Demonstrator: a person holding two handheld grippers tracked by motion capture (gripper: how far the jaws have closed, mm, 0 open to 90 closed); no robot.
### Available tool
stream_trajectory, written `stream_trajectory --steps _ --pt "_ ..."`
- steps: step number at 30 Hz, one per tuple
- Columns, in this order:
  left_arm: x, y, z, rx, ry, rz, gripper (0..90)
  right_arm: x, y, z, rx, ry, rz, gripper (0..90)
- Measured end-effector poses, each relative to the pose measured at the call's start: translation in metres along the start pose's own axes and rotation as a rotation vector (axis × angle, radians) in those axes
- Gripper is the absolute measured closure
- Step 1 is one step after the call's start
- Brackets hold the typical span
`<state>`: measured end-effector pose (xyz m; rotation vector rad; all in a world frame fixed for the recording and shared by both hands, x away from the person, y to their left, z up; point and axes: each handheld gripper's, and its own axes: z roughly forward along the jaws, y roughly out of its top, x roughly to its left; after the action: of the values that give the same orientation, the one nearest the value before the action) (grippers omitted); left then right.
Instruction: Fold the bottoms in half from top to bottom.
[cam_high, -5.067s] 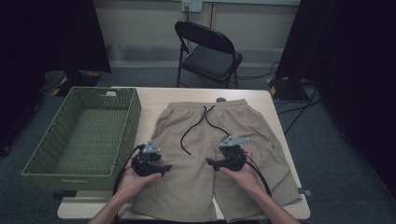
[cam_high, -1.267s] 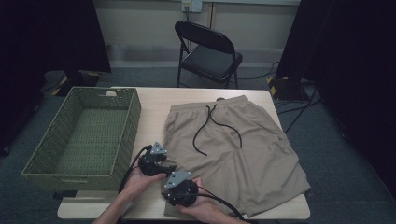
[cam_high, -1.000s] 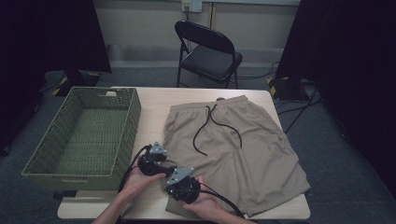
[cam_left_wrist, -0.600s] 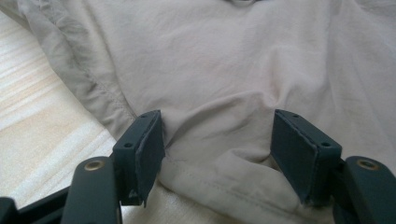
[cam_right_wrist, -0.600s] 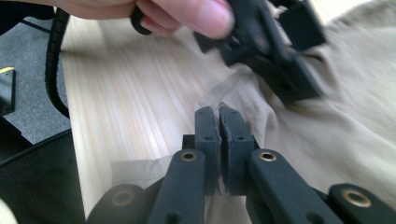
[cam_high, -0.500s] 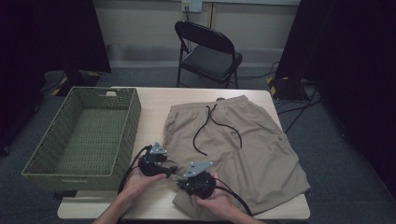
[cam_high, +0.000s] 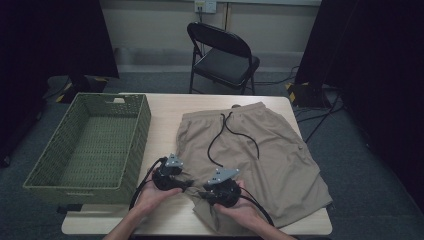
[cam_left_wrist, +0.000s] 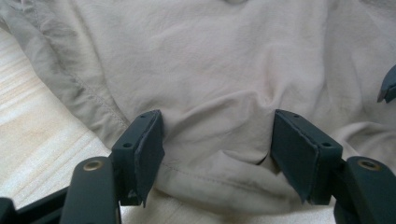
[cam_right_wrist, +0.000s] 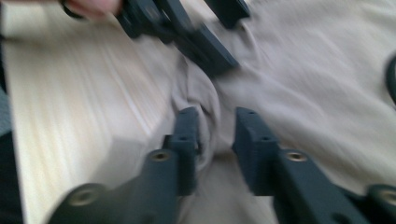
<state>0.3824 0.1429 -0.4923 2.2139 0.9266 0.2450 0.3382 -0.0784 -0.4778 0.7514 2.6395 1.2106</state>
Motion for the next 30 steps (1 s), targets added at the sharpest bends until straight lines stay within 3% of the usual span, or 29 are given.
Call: stream_trajectory --steps 4,6,8,11,13,14,17,19,21,27,30 --pt "-0.001 -0.001 0.000 0.001 0.006 0.006 33.8 0.008 0.003 0.012 0.008 0.037 -0.008 56.4" --pt "0.000 -0.001 -0.001 0.004 0.014 0.006 34.0 0.010 0.002 0.018 0.015 0.059 -0.012 57.0" --pt "0.001 -0.001 -0.001 0.002 0.011 0.011 34.0 0.013 0.001 0.024 0.031 0.040 -0.022 62.3" --pt "0.002 -0.001 -0.002 0.007 0.020 0.010 35.1 0.014 0.001 0.025 0.030 0.019 -0.036 78.3" --pt "0.003 -0.001 -0.005 -0.029 0.093 0.003 37.4 0.012 0.002 0.022 0.017 0.020 -0.031 81.8" --pt "0.004 0.000 -0.006 -0.044 0.098 -0.013 35.9 0.011 0.002 0.019 0.014 0.016 -0.027 83.3" --pt "0.008 -0.002 -0.003 -0.023 0.049 -0.012 36.8 0.007 0.001 0.013 0.002 0.005 -0.010 82.1" --pt "0.006 -0.003 -0.002 -0.015 0.065 0.020 38.3 0.004 0.001 0.011 0.009 -0.014 -0.009 84.5" --pt "0.005 -0.002 -0.002 -0.011 0.064 0.011 38.3 0.000 0.001 0.011 0.009 -0.029 -0.003 85.7" --pt "0.001 -0.003 -0.002 -0.008 0.063 0.035 38.1 -0.013 0.002 0.012 0.022 -0.070 -0.004 86.3" --pt "-0.001 -0.003 -0.004 0.008 0.059 0.042 38.1 -0.018 -0.004 0.019 0.058 -0.085 -0.008 86.4"
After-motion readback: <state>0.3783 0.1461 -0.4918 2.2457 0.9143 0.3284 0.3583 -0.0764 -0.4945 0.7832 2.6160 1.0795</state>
